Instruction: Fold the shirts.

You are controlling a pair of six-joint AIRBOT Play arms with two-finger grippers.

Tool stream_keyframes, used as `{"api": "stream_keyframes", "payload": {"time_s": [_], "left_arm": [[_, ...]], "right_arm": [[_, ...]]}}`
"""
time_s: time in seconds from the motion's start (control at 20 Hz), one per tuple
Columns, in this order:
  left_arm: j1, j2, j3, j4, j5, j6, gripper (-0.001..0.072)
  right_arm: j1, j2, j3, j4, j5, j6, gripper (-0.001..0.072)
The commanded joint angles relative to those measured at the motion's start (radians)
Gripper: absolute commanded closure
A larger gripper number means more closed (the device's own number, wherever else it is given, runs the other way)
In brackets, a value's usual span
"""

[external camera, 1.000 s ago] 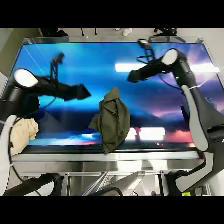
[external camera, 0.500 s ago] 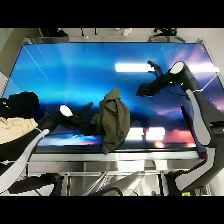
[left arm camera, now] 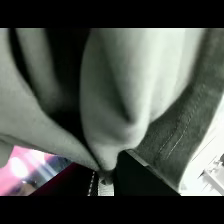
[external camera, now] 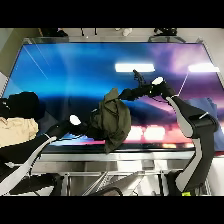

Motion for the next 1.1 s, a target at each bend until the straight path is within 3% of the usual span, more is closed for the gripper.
{"api": "stream_keyframes", "payload": {"time_s": [0.0, 0.2, 0.4, 0.6, 0.65, 0.7, 0.8, 0.85, 1.05], "left_arm": [[0.036, 0.001, 0.029, -0.006, -0.068, 0.021, 0.0599], [0.076, 0.001, 0.066, -0.005, -0.124, 0.036, 0.0599], [0.073, 0.0, 0.064, -0.005, -0.124, 0.041, 0.0599], [0.068, 0.0, 0.064, -0.005, -0.128, 0.042, 0.0599], [0.068, 0.0, 0.064, -0.004, -0.132, 0.043, 0.0599], [0.068, 0.0, 0.064, -0.004, -0.133, 0.043, 0.06], [0.068, 0.0, 0.064, -0.004, -0.133, 0.047, 0.0599], [0.068, 0.0, 0.064, -0.004, -0.133, 0.055, 0.0599], [0.089, 0.033, 0.064, -0.006, -0.148, 0.066, 0.0601]], "right_arm": [[0.009, -0.04, -0.001, 0.084, -0.066, -0.069, 0.0275], [0.008, -0.059, 0.001, 0.092, -0.155, -0.07, 0.0275], [0.015, -0.084, 0.001, 0.251, -0.158, -0.154, 0.0283], [0.022, -0.116, 0.002, 0.277, -0.158, -0.166, 0.0284], [0.022, -0.122, 0.002, 0.283, -0.158, -0.167, 0.0329], [0.023, -0.123, 0.002, 0.283, -0.158, -0.171, 0.0482], [0.023, -0.119, 0.01, 0.283, -0.148, -0.175, 0.0521], [0.022, -0.117, 0.026, 0.283, -0.128, -0.193, 0.0685], [0.022, -0.085, 0.134, 0.282, -0.006, -0.196, 0.0689]]}}
